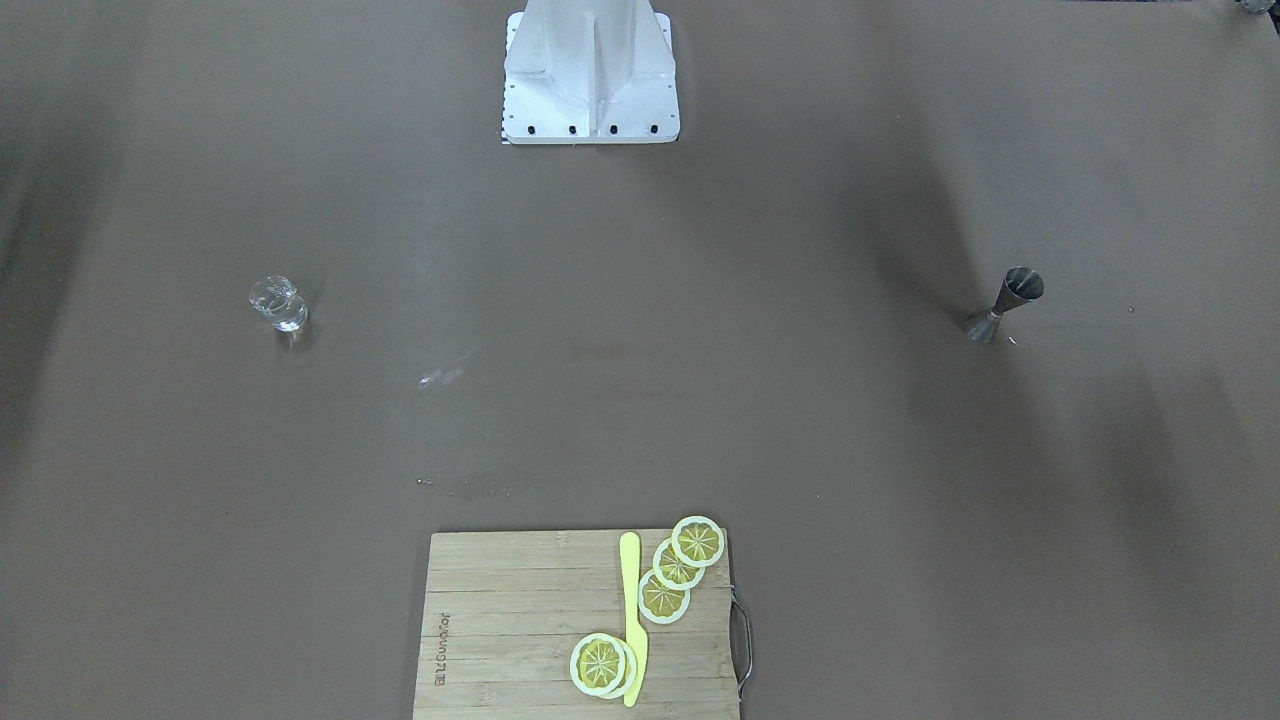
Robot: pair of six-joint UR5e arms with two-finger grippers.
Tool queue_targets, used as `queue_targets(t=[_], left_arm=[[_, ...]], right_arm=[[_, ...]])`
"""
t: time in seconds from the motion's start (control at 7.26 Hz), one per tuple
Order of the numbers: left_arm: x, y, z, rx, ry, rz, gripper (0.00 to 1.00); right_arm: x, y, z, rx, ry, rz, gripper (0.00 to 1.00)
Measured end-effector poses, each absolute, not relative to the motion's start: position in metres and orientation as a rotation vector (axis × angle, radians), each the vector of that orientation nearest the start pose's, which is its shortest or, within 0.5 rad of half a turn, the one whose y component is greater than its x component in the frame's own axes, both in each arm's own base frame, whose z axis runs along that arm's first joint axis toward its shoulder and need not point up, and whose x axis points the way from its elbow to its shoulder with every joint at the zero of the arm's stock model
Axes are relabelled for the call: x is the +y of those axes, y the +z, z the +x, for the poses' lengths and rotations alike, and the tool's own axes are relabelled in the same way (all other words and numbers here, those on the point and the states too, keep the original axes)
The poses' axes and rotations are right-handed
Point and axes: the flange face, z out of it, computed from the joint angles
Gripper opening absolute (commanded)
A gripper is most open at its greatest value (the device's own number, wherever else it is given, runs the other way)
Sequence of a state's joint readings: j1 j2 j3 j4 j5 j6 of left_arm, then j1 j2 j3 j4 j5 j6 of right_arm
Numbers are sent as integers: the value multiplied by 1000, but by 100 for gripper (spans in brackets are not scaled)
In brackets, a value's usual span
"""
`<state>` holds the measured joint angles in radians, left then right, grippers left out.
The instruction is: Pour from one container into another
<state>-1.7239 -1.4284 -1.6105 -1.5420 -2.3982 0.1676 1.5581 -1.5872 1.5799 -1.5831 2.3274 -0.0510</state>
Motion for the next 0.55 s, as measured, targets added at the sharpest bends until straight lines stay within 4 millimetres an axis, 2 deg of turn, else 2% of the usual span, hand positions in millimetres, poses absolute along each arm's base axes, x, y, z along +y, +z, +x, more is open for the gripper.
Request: queue_targets(t=[0.28, 0.55], left_arm=[[-384, 699, -119, 870, -46, 16, 98], [-376, 697, -117, 876, -47, 17, 98]], right_arm=[[-485, 664, 59, -758, -54, -2, 100], [-485, 664, 59, -758, -53, -3, 100]])
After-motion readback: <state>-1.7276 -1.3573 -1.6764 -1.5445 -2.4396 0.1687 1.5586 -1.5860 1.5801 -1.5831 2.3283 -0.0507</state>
